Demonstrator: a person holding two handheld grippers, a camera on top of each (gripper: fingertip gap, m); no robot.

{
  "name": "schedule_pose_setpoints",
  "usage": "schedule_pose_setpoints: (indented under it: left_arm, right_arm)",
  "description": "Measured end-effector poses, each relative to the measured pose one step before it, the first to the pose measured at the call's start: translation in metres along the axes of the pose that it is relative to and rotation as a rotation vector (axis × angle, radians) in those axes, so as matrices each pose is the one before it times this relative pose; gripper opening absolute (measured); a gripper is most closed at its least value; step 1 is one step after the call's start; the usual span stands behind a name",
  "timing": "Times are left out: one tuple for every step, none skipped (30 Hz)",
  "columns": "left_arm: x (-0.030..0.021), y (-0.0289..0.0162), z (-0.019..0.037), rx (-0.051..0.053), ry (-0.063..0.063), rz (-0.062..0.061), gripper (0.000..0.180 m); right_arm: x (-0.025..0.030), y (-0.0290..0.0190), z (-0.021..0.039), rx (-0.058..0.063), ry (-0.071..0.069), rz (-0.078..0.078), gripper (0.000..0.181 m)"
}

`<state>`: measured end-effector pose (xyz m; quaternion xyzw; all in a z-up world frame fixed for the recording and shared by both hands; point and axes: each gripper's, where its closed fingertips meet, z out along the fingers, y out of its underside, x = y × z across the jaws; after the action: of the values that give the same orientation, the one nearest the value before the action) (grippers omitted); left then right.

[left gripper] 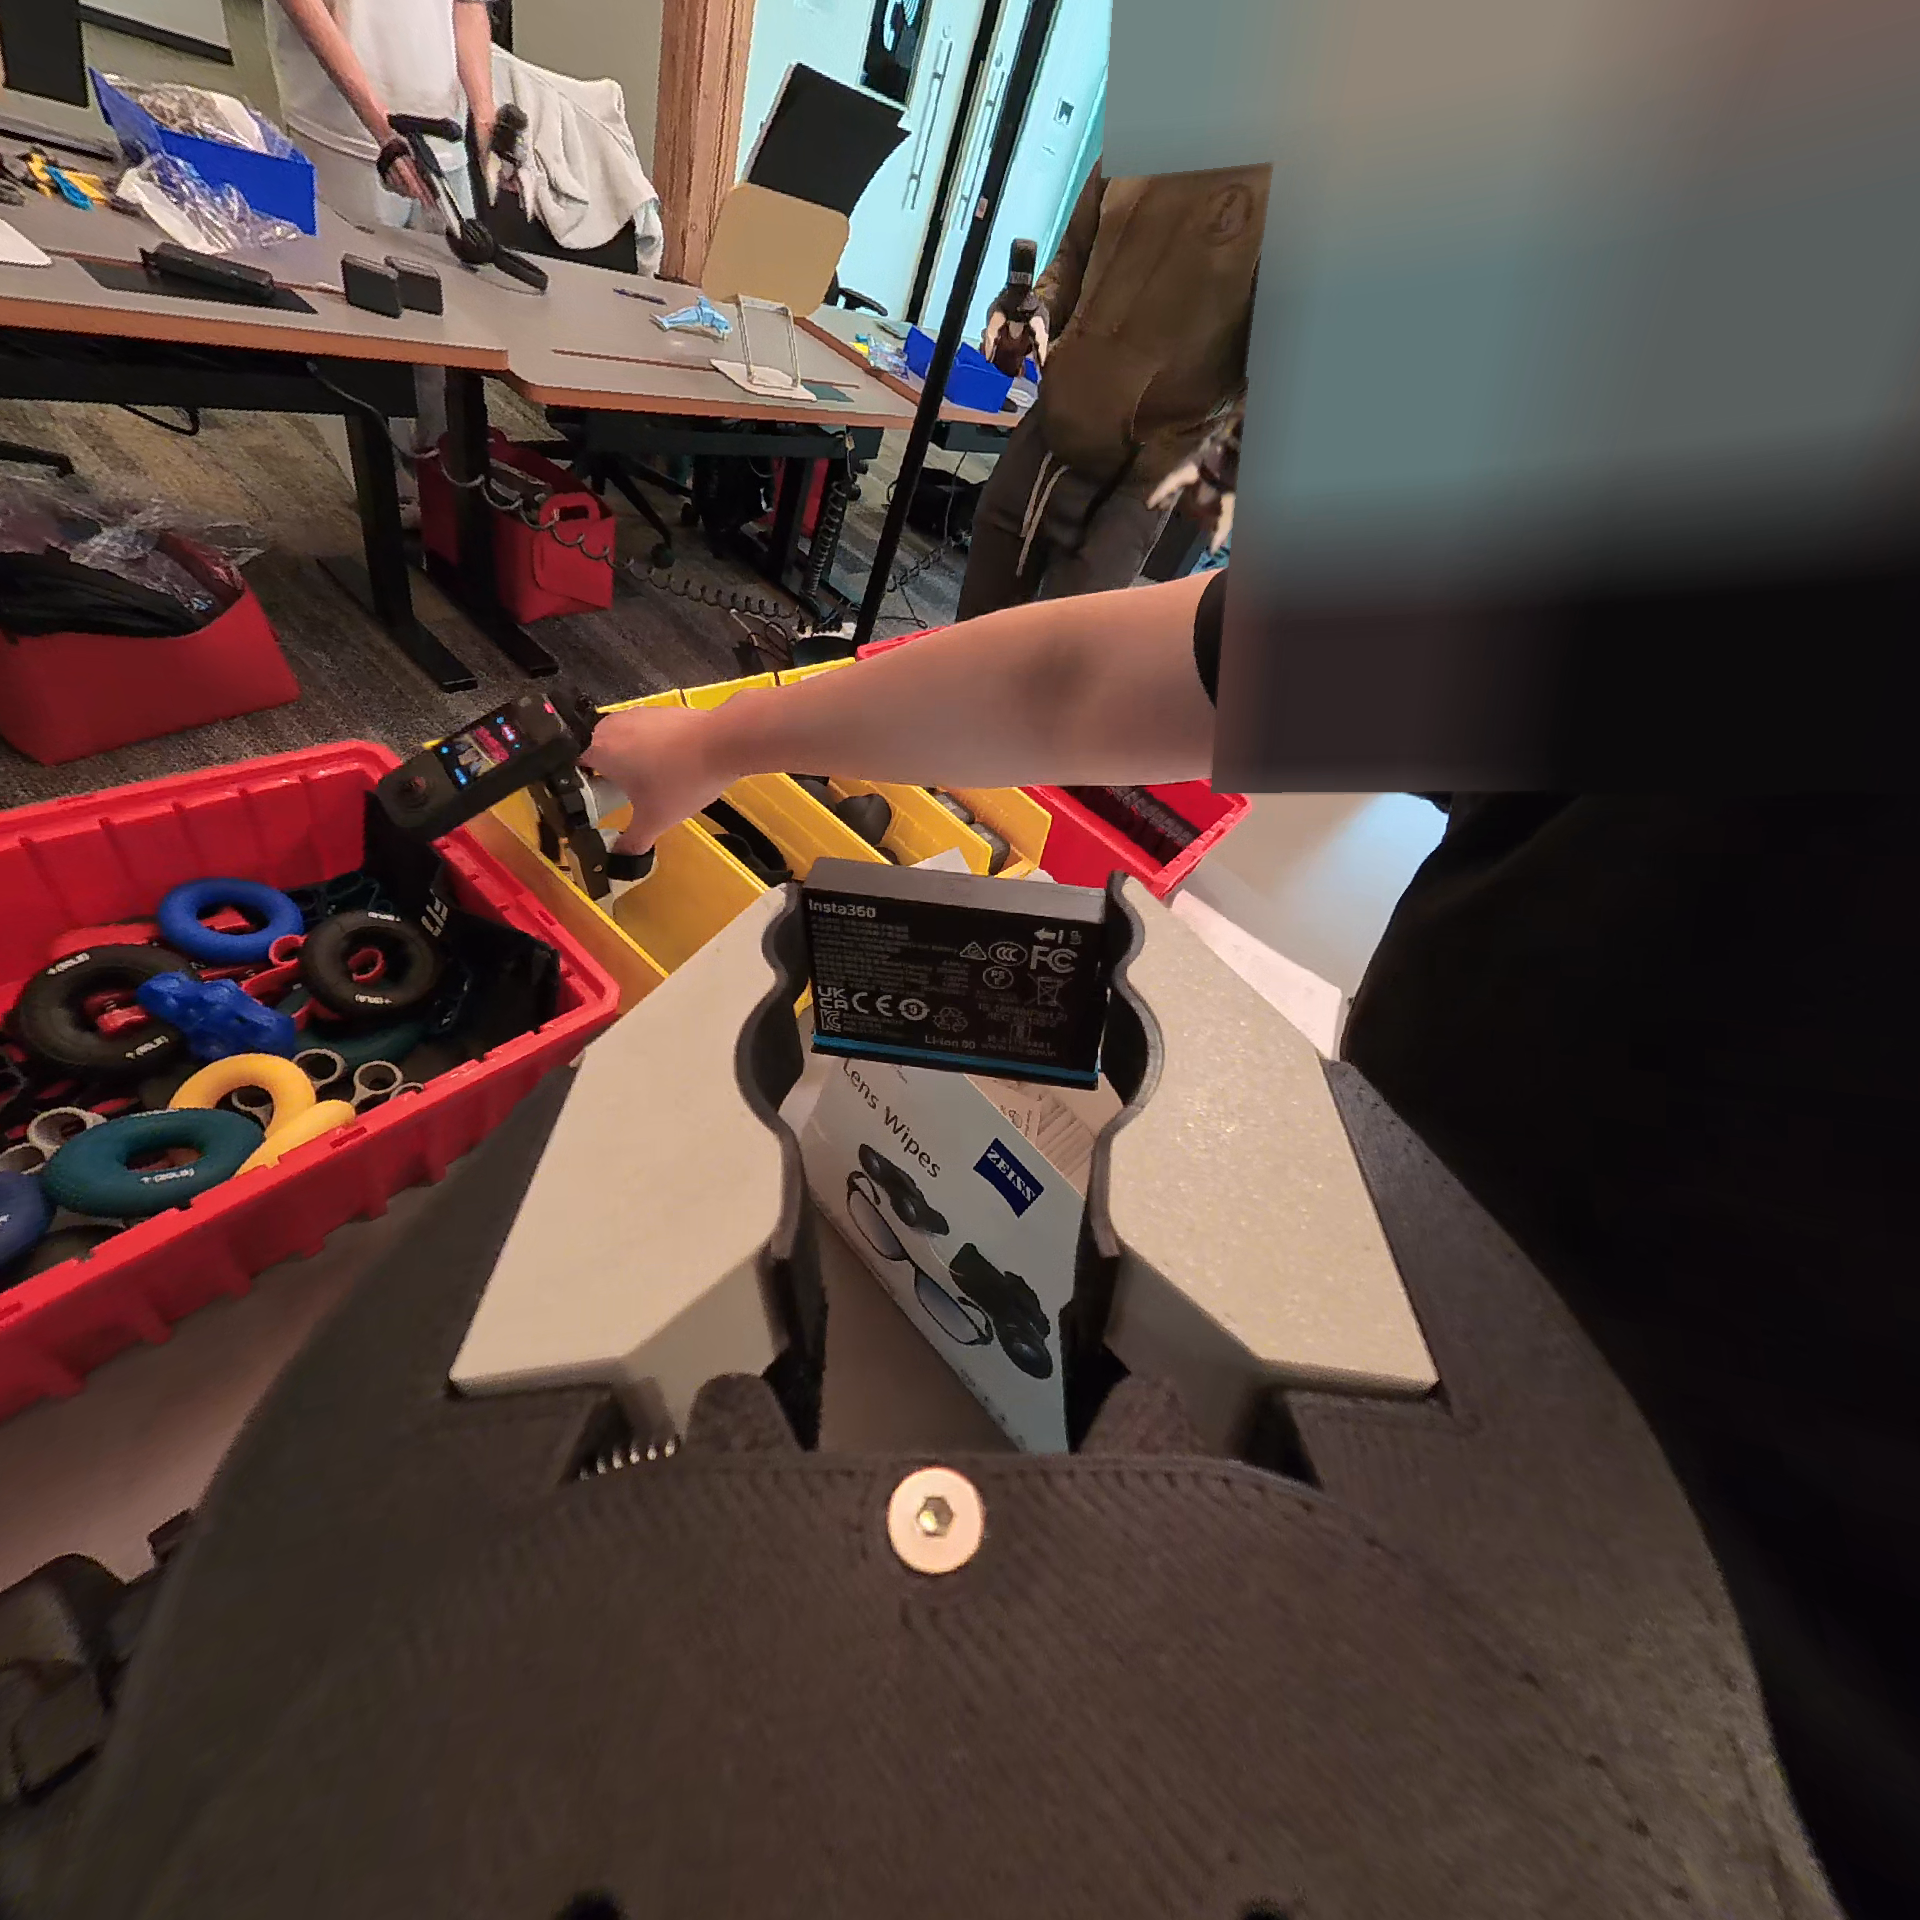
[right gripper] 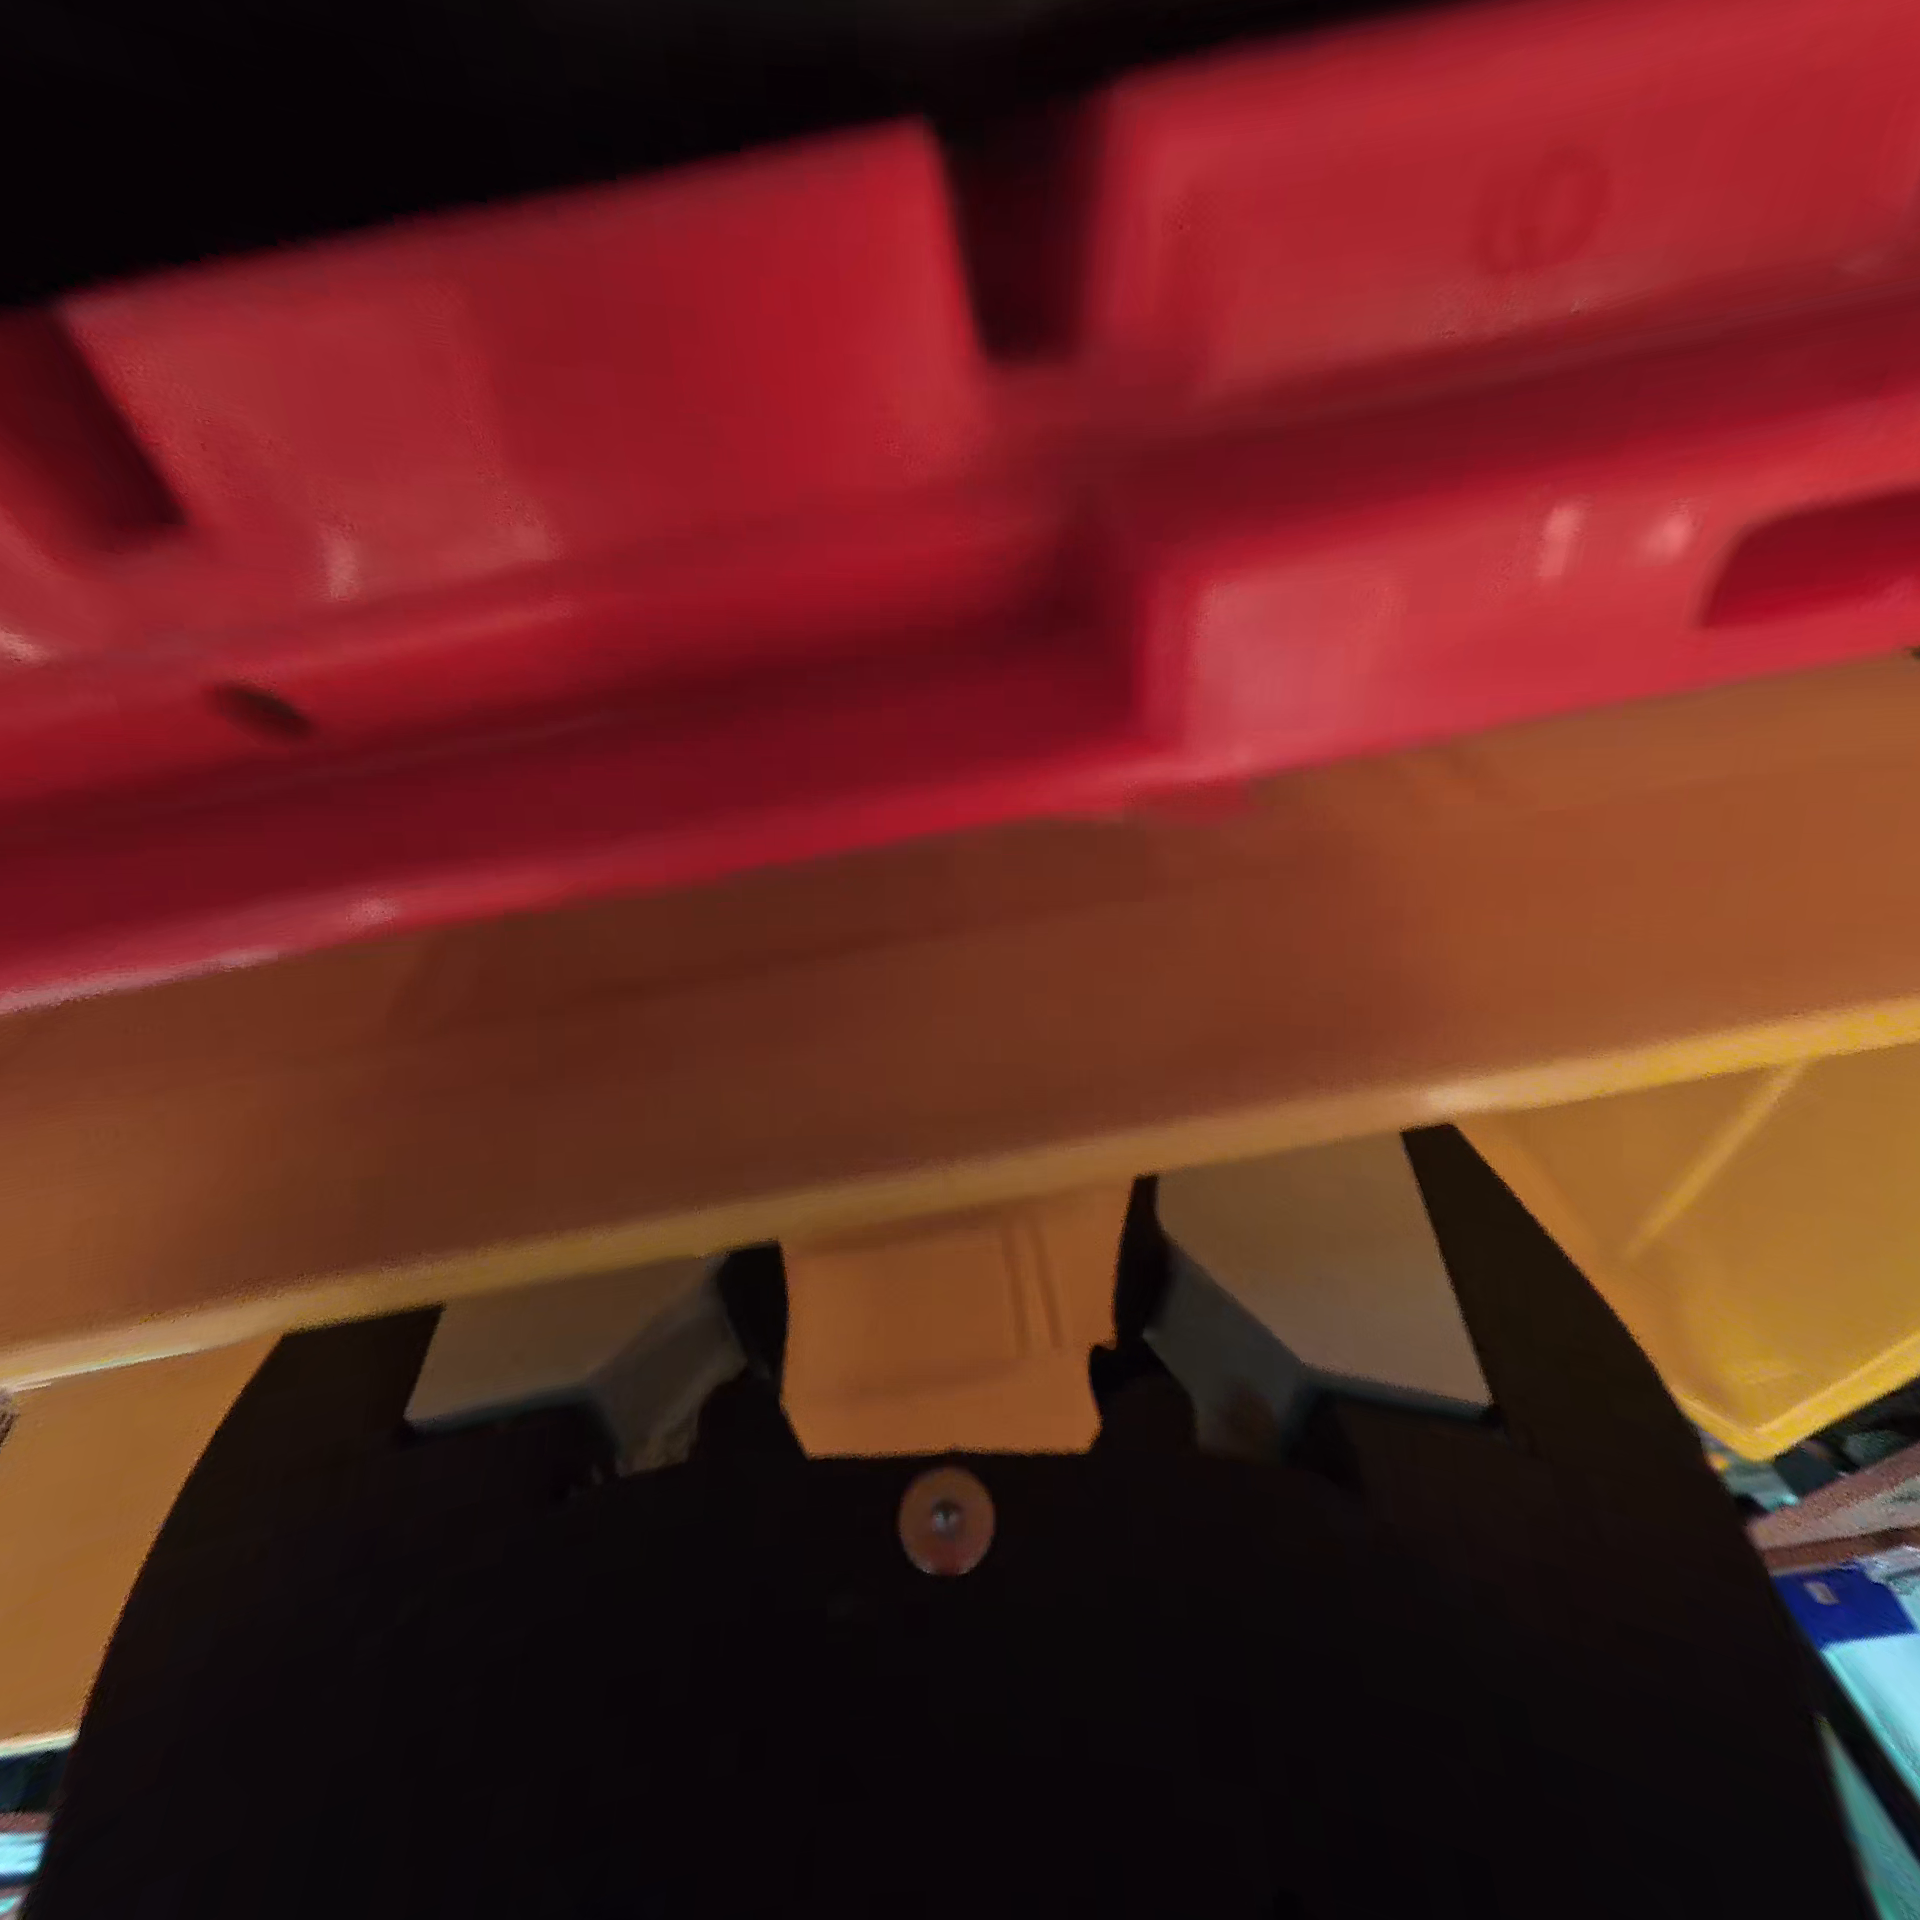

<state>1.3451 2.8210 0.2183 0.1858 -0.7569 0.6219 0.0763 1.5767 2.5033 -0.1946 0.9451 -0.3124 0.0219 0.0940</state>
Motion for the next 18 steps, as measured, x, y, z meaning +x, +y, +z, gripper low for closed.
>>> schedule_pose_setpoints:
  left_arm:
    - [0.00017,-0.0002,0.00045,-0.0033,-0.0011,0.0052,0.055]
    - [0.00046,-0.00005,0.0,-0.003,0.0004,0.0035,0.055]
    - [-0.00012,0.00017,0.0005,-0.0018,0.0008,0.0017,0.055]
    - [-0.00023,0.00026,0.00048,-0.0003,0.0004,0.0006,0.055]
    - [0.00004,-0.00001,0.00031,0.0009,0.0007,-0.0009,0.055]
    - [-0.00004,0.00005,0.00064,0.0014,0.0017,-0.0027,0.055]
    - [0.00017,0.00014,0.00067,0.0017,0.0026,-0.0029,0.055]
    - [0.00057,0.0001,0.0006,0.0007,0.0031,-0.002,0.055]
    - [0.00046,0.00011,0.0003,-0.0013,0.0024,-0.0007,0.055]
    - [0.00034,0.00031,-0.00005,-0.0018,0.0017,0.0013,0.055]
    - [0.00013,0.00013,0.00011,-0.0011,0.0019,0.0023,0.055]
    - [0.00071,-0.00021,0.00022,-0.0005,0.0022,0.0025,0.055]
    - [0.00085,-0.00031,0.00031,-0.0001,0.0018,0.0029,0.055]
    - [0.0006,-0.0005,0.00092,-0.0002,0.0015,0.0035,0.055]
    - [0.00065,-0.0005,0.00077,-0.0005,0.0011,0.0034,0.055]
    - [0.00038,-0.00023,0.00033,-0.0005,-0.0002,0.0025,0.055]
    - [0.00015,-0.00034,0.0,0.0,-0.0001,0.0012,0.055]
    - [0.00034,-0.00027,-0.00032,0.0006,0.0014,0.0,0.055]
  right_arm:
    - [0.00124,0.00071,-0.0004,0.0064,0.0022,0.0159,0.065]
    - [-0.00115,-0.00069,-0.00031,0.0189,-0.0131,0.0061,0.062]
    - [-0.00206,-0.0006,-0.00071,0.0158,-0.0149,0.0027,0.062]
    - [-0.00187,0.00015,-0.00087,0.0075,-0.0131,-0.0028,0.059]
    - [-0.00104,0.00051,-0.00059,0.0043,-0.0013,-0.0101,0.058]
    - [-0.00054,0.00104,-0.00029,0.0006,0.0056,-0.0154,0.057]
    - [-0.00066,0.00113,-0.00013,-0.0006,0.0087,-0.0152,0.057]
    - [-0.00194,-0.00013,-0.00017,0.0006,0.0,-0.013,0.057]
    - [-0.00141,-0.00014,-0.0002,0.0018,-0.0008,-0.008,0.057]
    - [-0.00207,-0.00017,-0.00047,0.0058,-0.0035,-0.0058,0.057]
    - [-0.00225,-0.00024,-0.00087,0.0082,-0.0039,-0.0032,0.057]
    - [-0.00077,-0.00055,-0.00133,0.0122,0.0037,0.0002,0.057]
    - [-0.00168,-0.00107,-0.00194,0.0141,-0.0015,0.0043,0.057]
    - [-0.00277,-0.00129,-0.00169,0.0166,-0.008,0.0031,0.057]
    - [-0.00196,-0.00208,-0.0018,0.0168,-0.0053,0.002,0.057]
    - [-0.00278,-0.00174,-0.00084,0.0148,-0.0109,0.001,0.057]
    - [-0.00351,-0.00145,-0.00224,0.0168,-0.0069,-0.0021,0.057]
    - [-0.00281,-0.00137,-0.00228,0.0176,-0.002,-0.0054,0.057]
